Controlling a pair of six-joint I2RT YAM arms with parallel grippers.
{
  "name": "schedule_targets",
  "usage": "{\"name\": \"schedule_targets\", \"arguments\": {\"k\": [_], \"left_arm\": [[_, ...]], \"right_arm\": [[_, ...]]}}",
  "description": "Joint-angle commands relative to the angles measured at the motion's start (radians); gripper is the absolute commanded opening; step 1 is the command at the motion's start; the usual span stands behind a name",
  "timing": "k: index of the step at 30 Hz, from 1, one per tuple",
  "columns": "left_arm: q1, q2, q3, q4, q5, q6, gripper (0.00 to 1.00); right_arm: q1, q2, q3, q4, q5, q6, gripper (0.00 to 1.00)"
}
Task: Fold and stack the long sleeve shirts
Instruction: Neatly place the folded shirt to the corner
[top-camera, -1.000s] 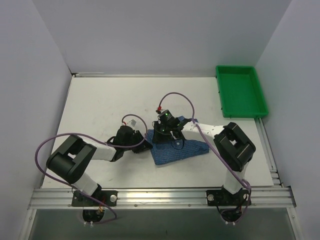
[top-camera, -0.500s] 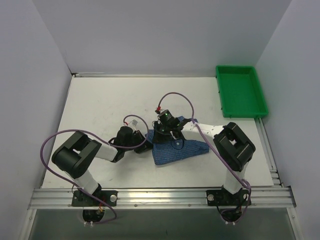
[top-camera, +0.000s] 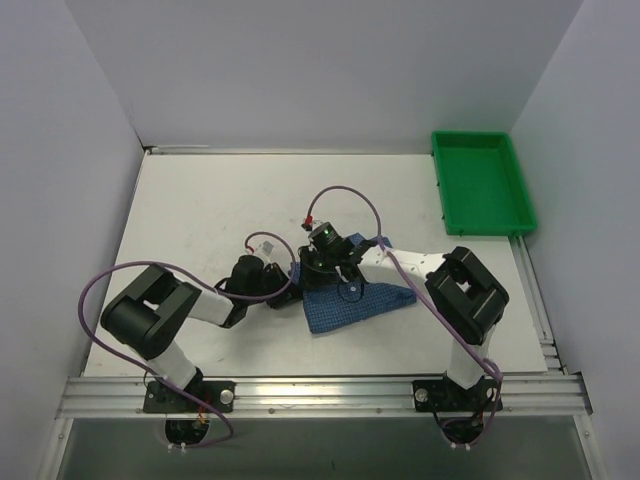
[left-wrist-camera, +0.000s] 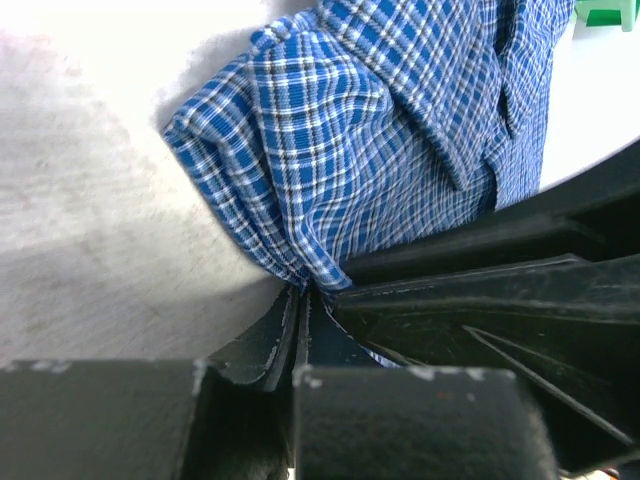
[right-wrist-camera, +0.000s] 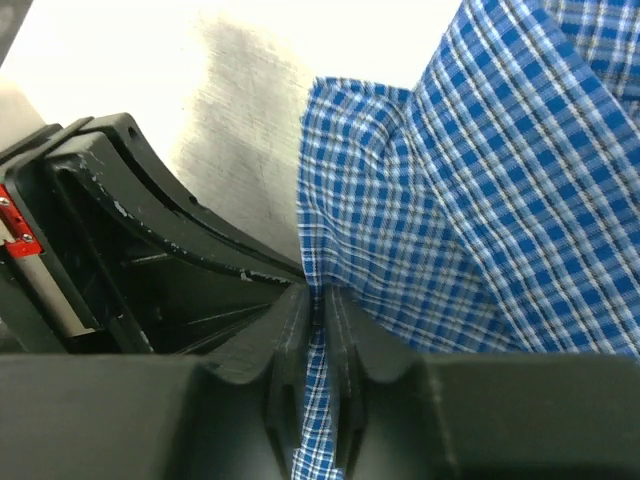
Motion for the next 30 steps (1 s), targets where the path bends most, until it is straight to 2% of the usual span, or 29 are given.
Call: {"name": "schedule_targets", "arguments": {"k": [1, 6, 10, 13, 14, 18, 21, 25, 27, 30], "left_arm": [[0.002, -0.013, -0.047, -0.108, -0.035, 0.021, 0.00], [0.052, -0.116, -0.060, -0.205, -0.048, 0.051, 0.00], [0.134, -0.220, -0.046, -0.394, -0.054, 0.129, 0.09], [0.154, -0.346, 0.004, -0.572, -0.109, 0.195, 0.27], [0.152, -0.411, 0.044, -0.619, -0.136, 0.209, 0.40], [0.134, -0.553, 0.127, -0.841, -0.204, 0.240, 0.66], [0.111, -0.611, 0.170, -0.877, -0.216, 0.233, 0.68], [0.010, -0.558, 0.225, -0.771, -0.199, 0.164, 0.68], [-0.033, -0.474, 0.247, -0.699, -0.212, 0.144, 0.65], [-0.060, -0.350, 0.244, -0.569, -0.218, 0.099, 0.55]], "right_arm": [[-0.008, -0.010, 0.034, -0.004, 0.006, -0.014, 0.18], [-0.034, -0.080, 0.040, -0.044, -0.017, -0.031, 0.34], [-0.072, -0.224, 0.028, -0.125, 0.032, -0.075, 0.53], [-0.113, -0.333, -0.026, -0.179, 0.056, -0.083, 0.62], [-0.156, -0.361, -0.049, -0.194, 0.053, -0.080, 0.64], [-0.276, -0.492, -0.168, -0.200, 0.003, -0.060, 0.63], [-0.359, -0.574, -0.263, -0.190, -0.040, -0.037, 0.60], [-0.405, -0.669, -0.371, -0.104, -0.146, 0.023, 0.57], [-0.419, -0.691, -0.441, -0.018, -0.169, 0.070, 0.55], [-0.439, -0.710, -0.539, 0.091, -0.213, 0.109, 0.54]]}}
